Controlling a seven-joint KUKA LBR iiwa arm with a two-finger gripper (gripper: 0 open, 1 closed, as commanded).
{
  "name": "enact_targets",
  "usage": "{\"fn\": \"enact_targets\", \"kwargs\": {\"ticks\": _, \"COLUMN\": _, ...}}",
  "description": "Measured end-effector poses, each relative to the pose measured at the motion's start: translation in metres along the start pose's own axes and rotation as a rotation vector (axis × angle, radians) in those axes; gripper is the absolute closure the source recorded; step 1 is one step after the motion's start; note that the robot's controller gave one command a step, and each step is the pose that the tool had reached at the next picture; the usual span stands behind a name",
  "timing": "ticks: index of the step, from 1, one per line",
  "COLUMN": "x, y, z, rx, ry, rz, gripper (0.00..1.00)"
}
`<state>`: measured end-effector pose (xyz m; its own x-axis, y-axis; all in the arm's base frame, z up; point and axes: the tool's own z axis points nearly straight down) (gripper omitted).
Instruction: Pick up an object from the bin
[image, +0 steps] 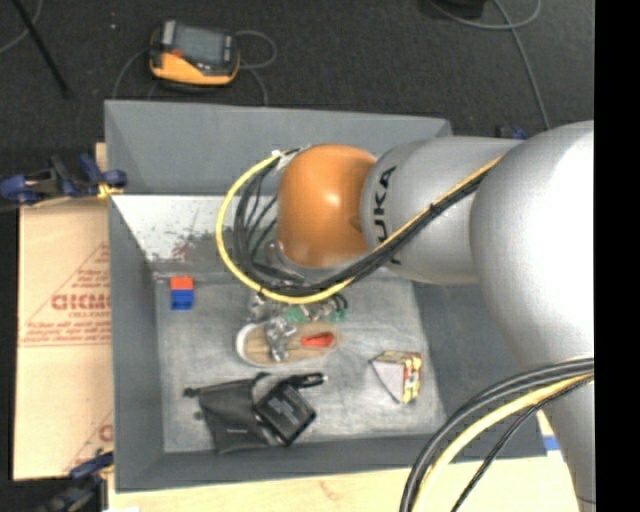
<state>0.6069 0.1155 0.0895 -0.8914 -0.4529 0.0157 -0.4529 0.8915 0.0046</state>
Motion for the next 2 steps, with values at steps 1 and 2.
{"fn": "enact_targets", "kwargs": {"ticks": 1, "x": 0.0, "y": 0.0, "z": -0.013, "rx": 0.002, "ry": -0.009, "rz": 0.001, "gripper": 1.0}}
{"fn": "enact_targets", "kwargs": {"ticks": 2, "x": -0.001, "y": -0.001, "z": -0.03, "rx": 0.006, "ry": -0.018, "rz": 0.002, "gripper": 1.0}}
